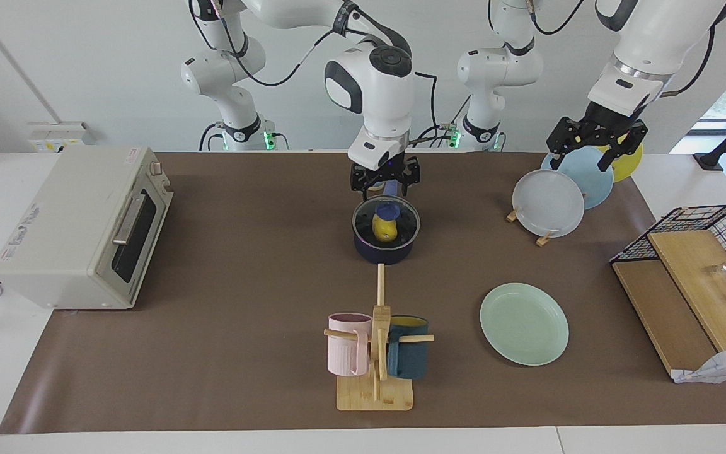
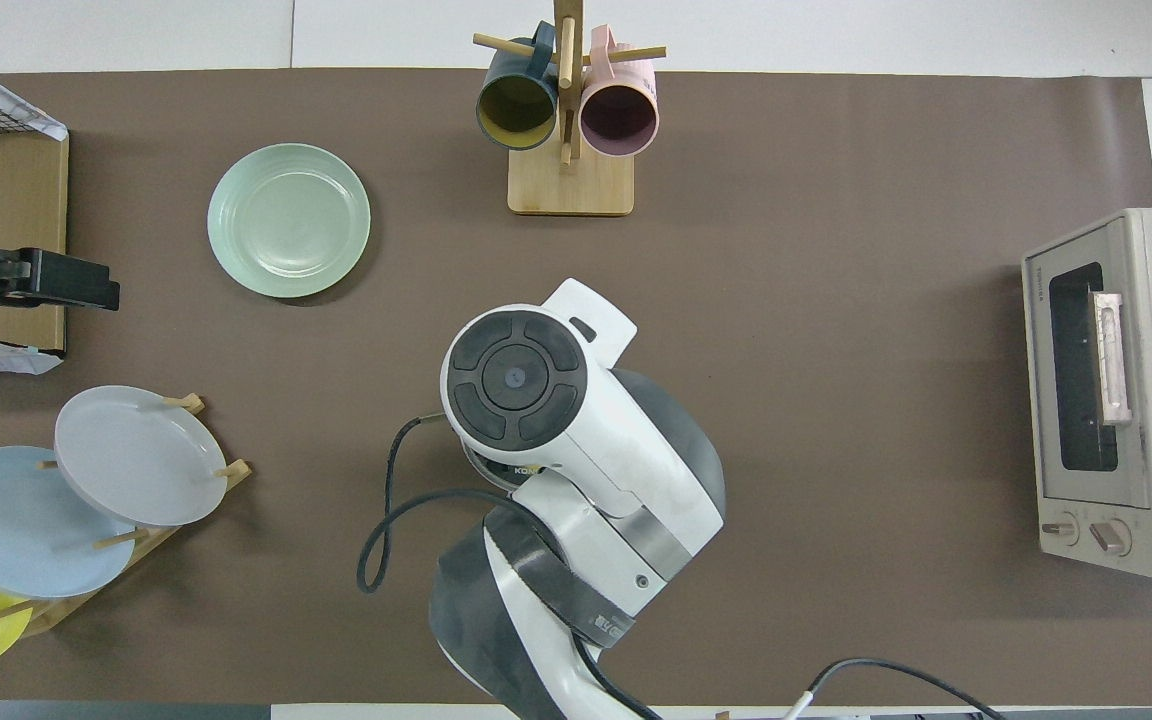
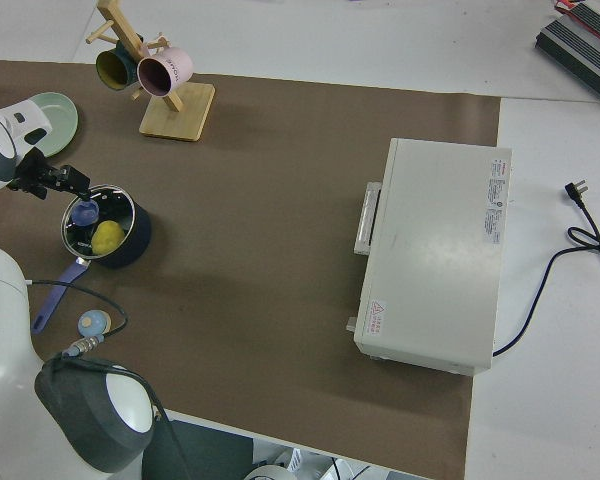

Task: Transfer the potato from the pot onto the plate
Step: 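Grasp the lid knob with the right gripper and lift the lid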

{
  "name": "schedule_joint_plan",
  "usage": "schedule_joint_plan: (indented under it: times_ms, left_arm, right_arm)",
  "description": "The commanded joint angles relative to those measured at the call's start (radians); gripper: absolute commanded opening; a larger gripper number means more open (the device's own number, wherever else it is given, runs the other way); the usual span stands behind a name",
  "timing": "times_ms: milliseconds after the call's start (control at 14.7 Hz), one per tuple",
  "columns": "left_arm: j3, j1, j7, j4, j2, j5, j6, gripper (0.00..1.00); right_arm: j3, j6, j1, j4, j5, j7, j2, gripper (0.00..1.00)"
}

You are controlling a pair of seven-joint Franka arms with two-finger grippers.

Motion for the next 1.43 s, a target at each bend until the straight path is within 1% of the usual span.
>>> schedule_joint_plan:
  times_ms: [0,136,339,611,1357]
  left_arm:
    - [0.004,-0.009,0.004,-0.028,-0.021,-0.005,0.022,1.0]
    - [0.004,-0.009,0.004,-0.028,-0.021,-0.005,0.022,1.0]
    - [0.004,-0.009,0.007,-0.028,-0.021,-0.005,0.021,1.0]
    - [0.004,-0.011,0.007,-0.03,-0.021,-0.005,0.022,1.0]
    - [0.004,-0.009,0.01,-0.03,-0.021,-0.005,0.029,1.0]
  right_arm:
    - [-0.004,0.057,0.018,-0.04,-0.023,0.022,0.0,1.0]
    - [-0.003,0.079,0.021,-0.061,-0.025,0.039,-0.006,1.0]
    - [-0.004,0.155,0.022,-0.142,-0.051,0.037,-0.032,1.0]
    - [-0.003,0.214,0.022,-0.205,-0.055,0.037,-0.049,1.0]
    - [-0.003,0.238,0.025,-0.232,-0.074,0.034,-0.057,1.0]
